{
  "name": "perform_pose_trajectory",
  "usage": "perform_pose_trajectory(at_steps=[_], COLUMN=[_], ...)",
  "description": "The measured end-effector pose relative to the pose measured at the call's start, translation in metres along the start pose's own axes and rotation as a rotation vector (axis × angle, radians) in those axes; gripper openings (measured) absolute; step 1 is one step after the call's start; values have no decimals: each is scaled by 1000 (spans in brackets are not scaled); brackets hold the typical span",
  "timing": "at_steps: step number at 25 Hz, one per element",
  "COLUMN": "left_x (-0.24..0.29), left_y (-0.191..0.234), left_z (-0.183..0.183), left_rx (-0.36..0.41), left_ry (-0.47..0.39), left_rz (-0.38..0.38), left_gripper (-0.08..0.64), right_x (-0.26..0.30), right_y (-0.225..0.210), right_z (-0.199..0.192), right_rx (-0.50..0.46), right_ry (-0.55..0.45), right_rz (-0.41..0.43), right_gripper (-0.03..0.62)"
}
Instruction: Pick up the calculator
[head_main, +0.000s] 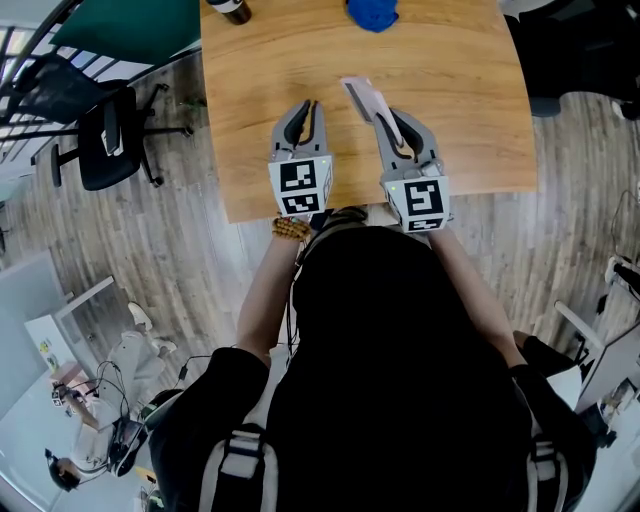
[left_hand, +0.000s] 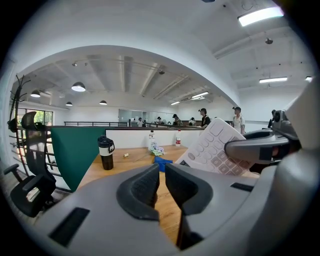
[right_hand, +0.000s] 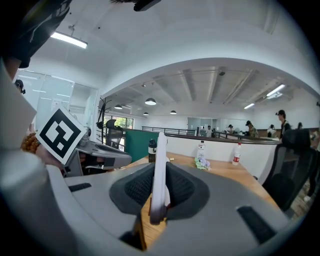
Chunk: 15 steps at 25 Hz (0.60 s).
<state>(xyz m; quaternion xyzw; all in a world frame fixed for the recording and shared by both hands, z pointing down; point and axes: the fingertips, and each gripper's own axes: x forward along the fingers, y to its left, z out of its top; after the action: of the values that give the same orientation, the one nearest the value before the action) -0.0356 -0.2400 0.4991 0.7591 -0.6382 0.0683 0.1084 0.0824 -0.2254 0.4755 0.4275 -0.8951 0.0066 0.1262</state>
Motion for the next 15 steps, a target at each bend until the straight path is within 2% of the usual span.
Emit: perform_pose_trajectory(at_steps=[15], left_x=[8], left_y=[-8], left_z=[-1], left_rx=[-3], left_ry=[2], left_rz=[-5], left_gripper=[52], right_x=[-5], right_y=[6], right_z=[-6], right_rx=[-6], right_ry=[18], right_rz=[55], right_gripper=[64])
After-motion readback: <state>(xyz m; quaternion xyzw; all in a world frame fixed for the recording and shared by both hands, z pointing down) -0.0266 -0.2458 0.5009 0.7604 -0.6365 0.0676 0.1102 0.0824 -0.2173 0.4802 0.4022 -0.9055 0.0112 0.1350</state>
